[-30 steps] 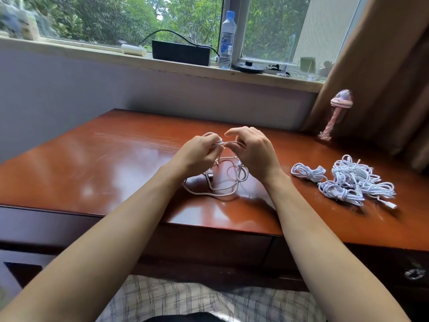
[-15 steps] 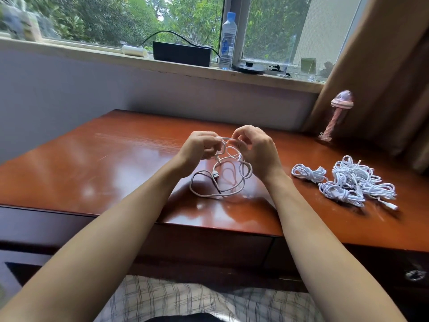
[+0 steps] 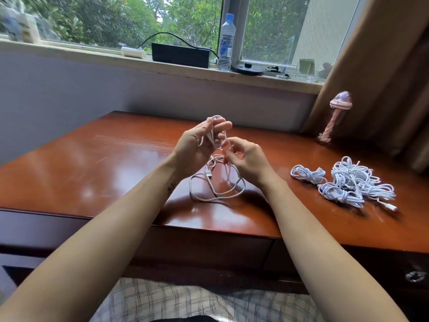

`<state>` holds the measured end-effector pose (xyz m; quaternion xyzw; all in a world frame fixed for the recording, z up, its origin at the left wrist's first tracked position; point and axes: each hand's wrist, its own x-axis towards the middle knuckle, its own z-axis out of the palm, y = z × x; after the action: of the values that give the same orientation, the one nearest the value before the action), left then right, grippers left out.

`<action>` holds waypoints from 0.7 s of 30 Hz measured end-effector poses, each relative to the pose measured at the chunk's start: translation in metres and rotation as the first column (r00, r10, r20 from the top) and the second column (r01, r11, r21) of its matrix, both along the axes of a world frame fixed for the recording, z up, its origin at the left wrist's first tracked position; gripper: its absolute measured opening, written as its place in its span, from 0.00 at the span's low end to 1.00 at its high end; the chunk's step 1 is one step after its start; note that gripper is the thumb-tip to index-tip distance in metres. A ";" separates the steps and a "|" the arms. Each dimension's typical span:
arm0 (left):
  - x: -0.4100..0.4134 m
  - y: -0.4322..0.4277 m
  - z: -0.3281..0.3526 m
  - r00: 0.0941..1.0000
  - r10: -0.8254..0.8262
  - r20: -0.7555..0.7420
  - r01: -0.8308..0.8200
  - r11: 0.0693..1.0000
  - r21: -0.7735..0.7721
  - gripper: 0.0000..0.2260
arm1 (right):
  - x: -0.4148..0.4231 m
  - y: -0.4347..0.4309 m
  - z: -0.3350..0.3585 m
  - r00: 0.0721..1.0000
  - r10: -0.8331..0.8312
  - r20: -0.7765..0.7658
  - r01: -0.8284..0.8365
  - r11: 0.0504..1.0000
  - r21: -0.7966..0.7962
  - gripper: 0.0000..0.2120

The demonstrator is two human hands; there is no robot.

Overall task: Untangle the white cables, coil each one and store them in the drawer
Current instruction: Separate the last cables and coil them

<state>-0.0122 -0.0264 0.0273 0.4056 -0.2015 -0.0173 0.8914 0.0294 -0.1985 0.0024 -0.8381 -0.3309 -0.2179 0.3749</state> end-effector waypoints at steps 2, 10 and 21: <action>0.002 -0.001 0.000 0.999 0.039 0.020 -0.038 0.999 -0.017 0.11 | -0.005 0.002 0.001 1.000 0.003 0.006 -0.003 0.998 -0.057 0.05; 0.012 0.005 -0.004 0.994 0.112 -0.012 -0.113 0.989 -0.097 0.10 | 0.000 0.006 -0.010 0.996 0.055 -0.074 -0.068 0.979 -0.193 0.06; 0.021 0.006 -0.008 0.909 0.416 0.029 -0.416 0.909 0.018 0.11 | 0.003 0.006 -0.011 0.996 0.026 -0.081 -0.045 0.970 -0.240 0.05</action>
<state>0.0087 -0.0204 0.0191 0.4501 -0.1214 0.1755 0.8671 0.0321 -0.1923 -0.0082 -0.8793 -0.3551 -0.1366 0.2866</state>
